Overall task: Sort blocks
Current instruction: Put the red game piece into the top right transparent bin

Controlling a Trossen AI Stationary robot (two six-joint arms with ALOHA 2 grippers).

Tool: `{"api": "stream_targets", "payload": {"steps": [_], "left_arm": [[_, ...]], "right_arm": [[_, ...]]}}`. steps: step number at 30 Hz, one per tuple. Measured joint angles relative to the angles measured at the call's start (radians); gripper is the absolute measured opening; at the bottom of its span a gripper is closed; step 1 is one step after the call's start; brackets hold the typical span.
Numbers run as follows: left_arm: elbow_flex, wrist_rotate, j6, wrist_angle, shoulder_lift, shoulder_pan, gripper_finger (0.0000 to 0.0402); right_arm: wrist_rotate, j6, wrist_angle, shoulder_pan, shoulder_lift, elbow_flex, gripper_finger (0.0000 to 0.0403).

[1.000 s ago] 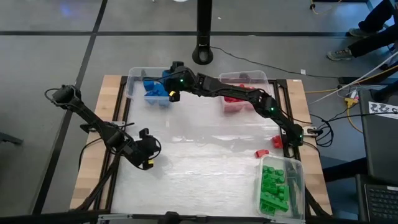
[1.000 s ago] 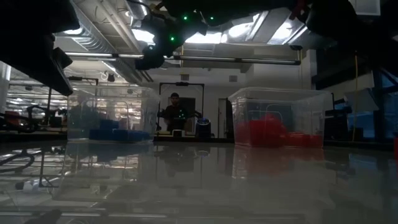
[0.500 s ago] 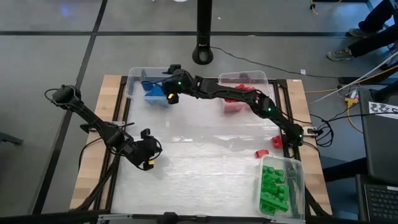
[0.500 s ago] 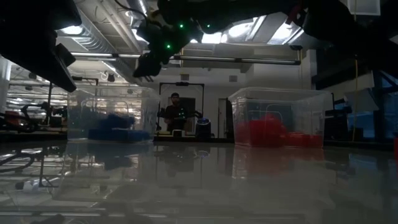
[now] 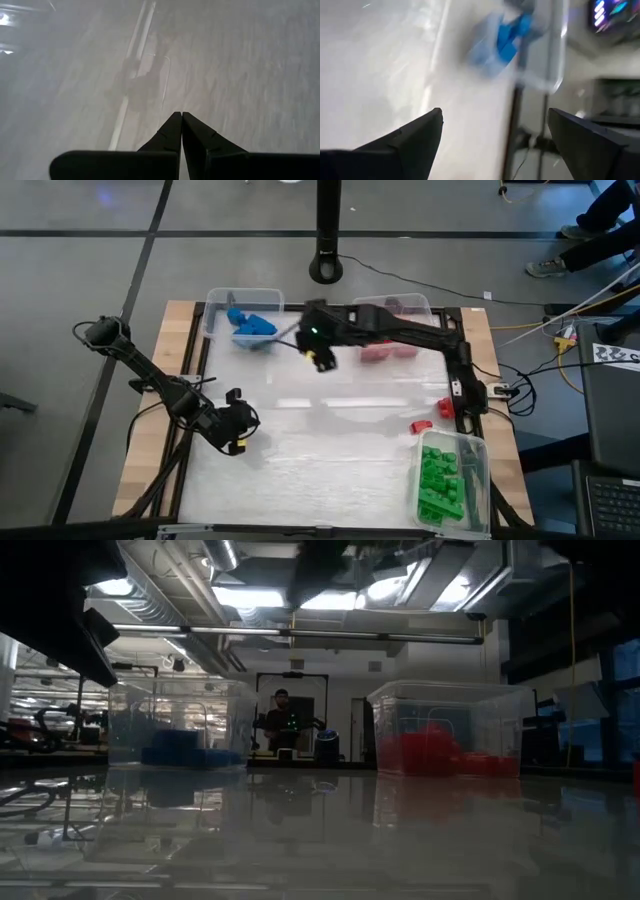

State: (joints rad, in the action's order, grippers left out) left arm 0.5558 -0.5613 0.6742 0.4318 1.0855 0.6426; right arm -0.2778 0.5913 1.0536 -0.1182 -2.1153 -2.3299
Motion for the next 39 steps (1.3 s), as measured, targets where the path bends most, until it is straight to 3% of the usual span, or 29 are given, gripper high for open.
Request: {"api": "stream_targets", "payload": {"steps": [9, 13, 15, 29, 33, 39], "left_arm": [[0.000, 0.000, -0.007, -0.001, 0.000, 0.000, 0.0003], [0.000, 0.000, -0.027, -0.002, 0.000, 0.000, 0.0003], [0.000, -0.001, -0.027, -0.003, 0.000, 0.000, 0.0003], [-0.001, -0.020, -0.036, -0.039, 0.001, -0.001, 0.0003], [-0.001, -0.020, -0.065, -0.076, 0.001, -0.001, 0.0003], [-0.001, -0.020, -0.080, -0.089, 0.001, -0.001, 0.0003]], "right_arm": [[-0.126, -0.434, 0.530, 0.141, 0.077, 0.005, 0.0356], [0.010, -0.508, 0.513, 0.187, 0.105, 0.086, 0.0356], [0.019, -0.575, 0.513, 0.206, 0.118, 0.139, 0.0356], [0.257, -0.867, 0.518, 0.250, 0.347, 0.751, 0.0356], [0.366, -0.870, 0.507, 0.250, 0.361, 0.870, 0.0356], [0.447, -0.849, 0.426, 0.250, 0.361, 0.996, 0.0356]]}}
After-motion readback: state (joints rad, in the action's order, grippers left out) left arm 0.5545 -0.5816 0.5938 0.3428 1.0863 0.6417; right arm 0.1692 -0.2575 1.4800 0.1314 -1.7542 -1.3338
